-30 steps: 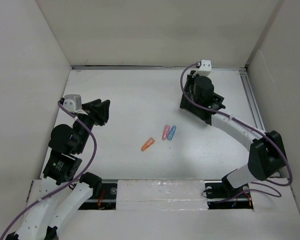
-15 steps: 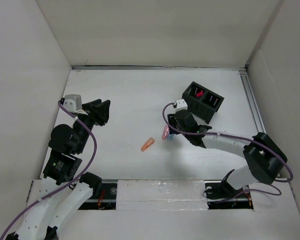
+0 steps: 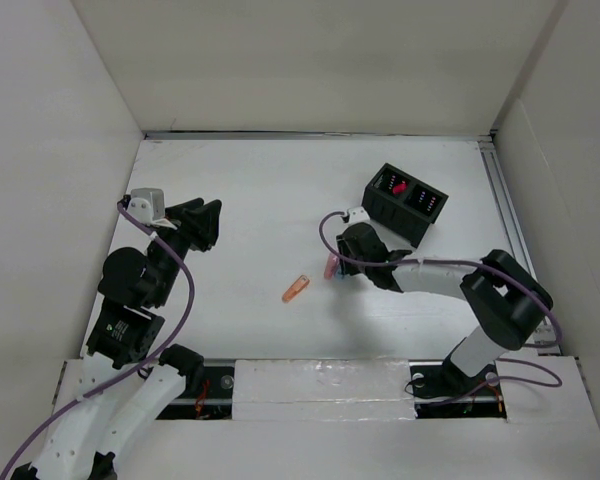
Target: Organize the desk
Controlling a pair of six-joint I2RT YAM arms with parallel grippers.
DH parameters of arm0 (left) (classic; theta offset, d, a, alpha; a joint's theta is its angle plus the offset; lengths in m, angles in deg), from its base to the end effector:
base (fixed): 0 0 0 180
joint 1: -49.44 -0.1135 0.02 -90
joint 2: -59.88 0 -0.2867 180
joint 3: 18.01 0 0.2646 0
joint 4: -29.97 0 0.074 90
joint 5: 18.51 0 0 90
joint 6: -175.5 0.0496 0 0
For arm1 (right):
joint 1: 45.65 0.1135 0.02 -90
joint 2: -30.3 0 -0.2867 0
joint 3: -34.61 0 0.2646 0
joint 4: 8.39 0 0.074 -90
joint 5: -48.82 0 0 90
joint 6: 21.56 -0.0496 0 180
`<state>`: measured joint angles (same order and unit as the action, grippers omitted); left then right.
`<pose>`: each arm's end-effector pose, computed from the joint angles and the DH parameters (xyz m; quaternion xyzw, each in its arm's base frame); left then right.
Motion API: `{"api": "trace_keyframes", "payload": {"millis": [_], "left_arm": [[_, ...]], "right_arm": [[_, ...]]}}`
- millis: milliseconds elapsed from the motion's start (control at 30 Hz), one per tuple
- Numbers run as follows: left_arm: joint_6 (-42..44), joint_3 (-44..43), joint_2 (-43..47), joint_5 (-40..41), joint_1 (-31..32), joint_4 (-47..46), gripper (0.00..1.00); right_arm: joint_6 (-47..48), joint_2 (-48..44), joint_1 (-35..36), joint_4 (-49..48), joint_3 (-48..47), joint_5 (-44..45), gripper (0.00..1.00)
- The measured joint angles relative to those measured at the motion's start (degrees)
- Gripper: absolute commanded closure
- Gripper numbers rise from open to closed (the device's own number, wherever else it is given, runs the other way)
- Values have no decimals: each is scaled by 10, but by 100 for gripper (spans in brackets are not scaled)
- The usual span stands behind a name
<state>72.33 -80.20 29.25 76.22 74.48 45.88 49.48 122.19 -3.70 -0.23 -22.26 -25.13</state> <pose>0.1083 -0.0461 0.4314 0.0297 0.6039 -0.2370 0.7604 0.2582 0.2137 0.1649 -0.1267 0.9015 0.0890 0.4041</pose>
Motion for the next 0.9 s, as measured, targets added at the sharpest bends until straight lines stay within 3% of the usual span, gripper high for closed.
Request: {"api": "trace_keyframes", "payload": {"millis": [100, 300, 533, 633, 700, 900], "left_arm": [[0, 0, 0, 0, 0, 0, 62], [0, 0, 0, 0, 0, 0, 63], [0, 0, 0, 0, 0, 0, 63], [0, 0, 0, 0, 0, 0, 63], [0, 0, 0, 0, 0, 0, 63], [0, 0, 0, 0, 0, 0, 63]], "right_arm": [[-4, 2, -1, -1, -1, 1, 60], [-9, 19, -6, -2, -7, 2, 44], [-7, 29, -21, -1, -14, -6, 45], [-5, 36, -28, -1, -22, -9, 61], [-4, 42, -30, -2, -28, -11, 81], [-3, 48, -36, -1, -37, -16, 91]]}}
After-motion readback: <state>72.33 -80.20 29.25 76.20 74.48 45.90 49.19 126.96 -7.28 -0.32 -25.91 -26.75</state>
